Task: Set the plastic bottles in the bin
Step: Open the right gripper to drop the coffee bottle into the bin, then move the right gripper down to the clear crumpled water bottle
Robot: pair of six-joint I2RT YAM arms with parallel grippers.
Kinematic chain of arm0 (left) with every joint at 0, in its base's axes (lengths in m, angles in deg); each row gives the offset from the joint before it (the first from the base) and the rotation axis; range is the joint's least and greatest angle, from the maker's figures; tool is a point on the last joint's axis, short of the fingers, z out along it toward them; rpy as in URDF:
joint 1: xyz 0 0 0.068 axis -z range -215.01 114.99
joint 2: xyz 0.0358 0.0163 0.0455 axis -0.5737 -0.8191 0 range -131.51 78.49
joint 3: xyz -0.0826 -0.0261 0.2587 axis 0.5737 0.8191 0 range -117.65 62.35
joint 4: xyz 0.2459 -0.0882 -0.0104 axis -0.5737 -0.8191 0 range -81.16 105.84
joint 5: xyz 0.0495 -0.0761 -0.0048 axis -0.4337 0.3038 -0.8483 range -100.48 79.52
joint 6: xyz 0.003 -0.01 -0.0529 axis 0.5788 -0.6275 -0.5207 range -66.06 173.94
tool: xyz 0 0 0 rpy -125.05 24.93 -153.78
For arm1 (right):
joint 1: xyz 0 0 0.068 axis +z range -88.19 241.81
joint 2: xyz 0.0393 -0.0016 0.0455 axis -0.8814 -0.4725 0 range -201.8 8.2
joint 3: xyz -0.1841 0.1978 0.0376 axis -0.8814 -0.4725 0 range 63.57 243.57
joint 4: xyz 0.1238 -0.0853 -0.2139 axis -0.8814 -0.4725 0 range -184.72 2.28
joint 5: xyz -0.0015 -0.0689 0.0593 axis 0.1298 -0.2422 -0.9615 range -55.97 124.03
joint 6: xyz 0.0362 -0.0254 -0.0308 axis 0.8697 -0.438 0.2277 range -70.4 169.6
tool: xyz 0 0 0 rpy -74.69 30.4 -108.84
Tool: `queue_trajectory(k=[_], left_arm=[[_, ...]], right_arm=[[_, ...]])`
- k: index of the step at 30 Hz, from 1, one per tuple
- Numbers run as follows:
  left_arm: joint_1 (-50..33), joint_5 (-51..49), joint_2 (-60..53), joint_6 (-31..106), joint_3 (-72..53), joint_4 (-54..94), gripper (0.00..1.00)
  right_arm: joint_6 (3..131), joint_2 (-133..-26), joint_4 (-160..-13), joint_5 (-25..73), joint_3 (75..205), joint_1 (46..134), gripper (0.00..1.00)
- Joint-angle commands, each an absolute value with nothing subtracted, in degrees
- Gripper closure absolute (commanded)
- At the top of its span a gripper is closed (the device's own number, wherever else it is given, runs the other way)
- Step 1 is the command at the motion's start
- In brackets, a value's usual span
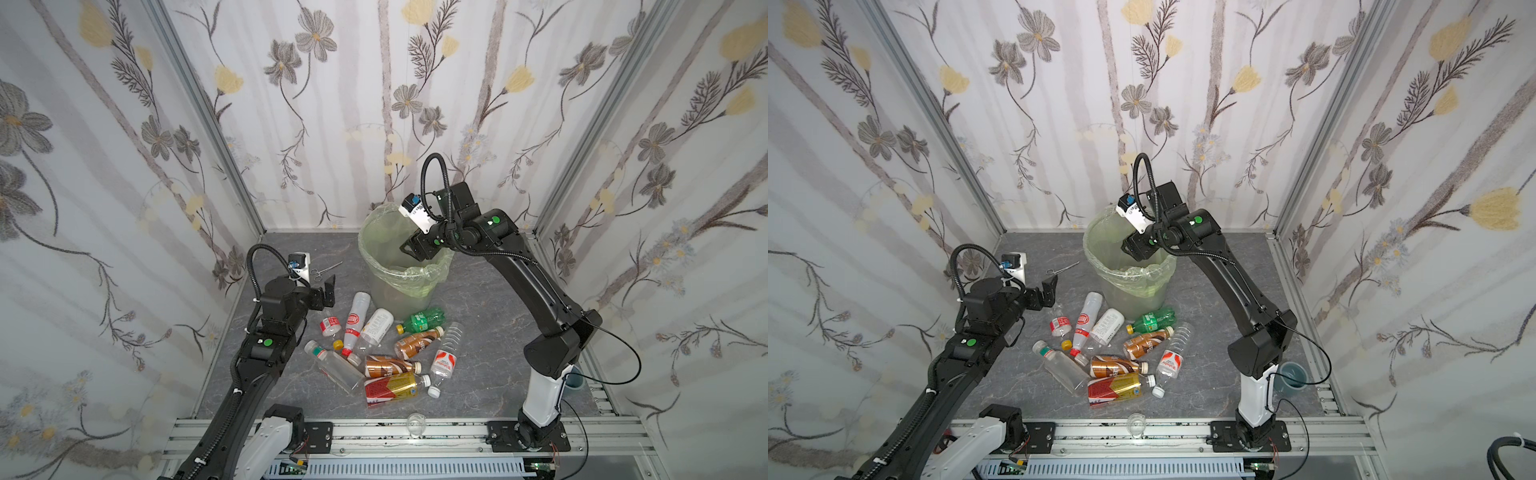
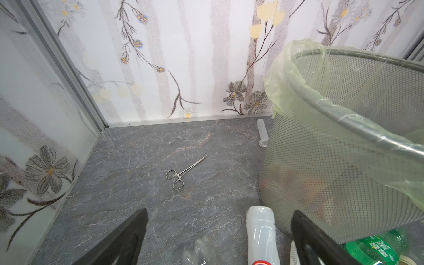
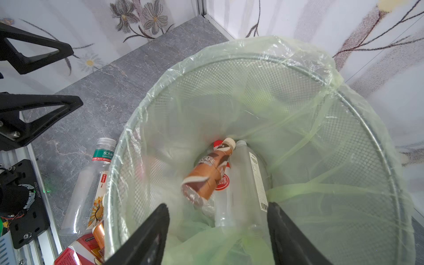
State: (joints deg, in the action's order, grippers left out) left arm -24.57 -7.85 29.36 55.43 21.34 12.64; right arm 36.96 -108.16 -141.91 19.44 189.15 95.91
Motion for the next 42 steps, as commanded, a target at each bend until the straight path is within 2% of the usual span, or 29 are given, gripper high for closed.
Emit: queue_trajectory(k=[1,8,15,21,32,42], left_arm=[[-24.64,-8.12,29.35,55.31,21.46,14.00,0.00],[-24.64,-8.07,29.62,55.17,21.48,13.99,0.00],[-24.72,-7.95,29.46,55.17,21.39,13.96,0.00],[-24.71,-8.15,29.43,55.17,21.40,13.94,0.00],[-24.68,-8.13,29.44,55.15,21.48,13.91,0.00],[-24.73,-8.12,29.17,55.00,21.44,13.91,0.00]], right_arm=[[37.57,-106.06,-140.74,20.46,189.61,95.82,0.31],[43.10,-98.05,-137.05,26.03,184.16,95.48,0.30],[51.79,-78.79,-126.35,33.87,161.05,94.36,0.24],[58.80,-68.47,-124.39,36.49,144.61,93.47,0.23],[70.28,-61.55,-123.93,40.87,127.89,93.36,0.21],[85.10,-55.59,-119.98,40.46,112.84,95.36,0.20]])
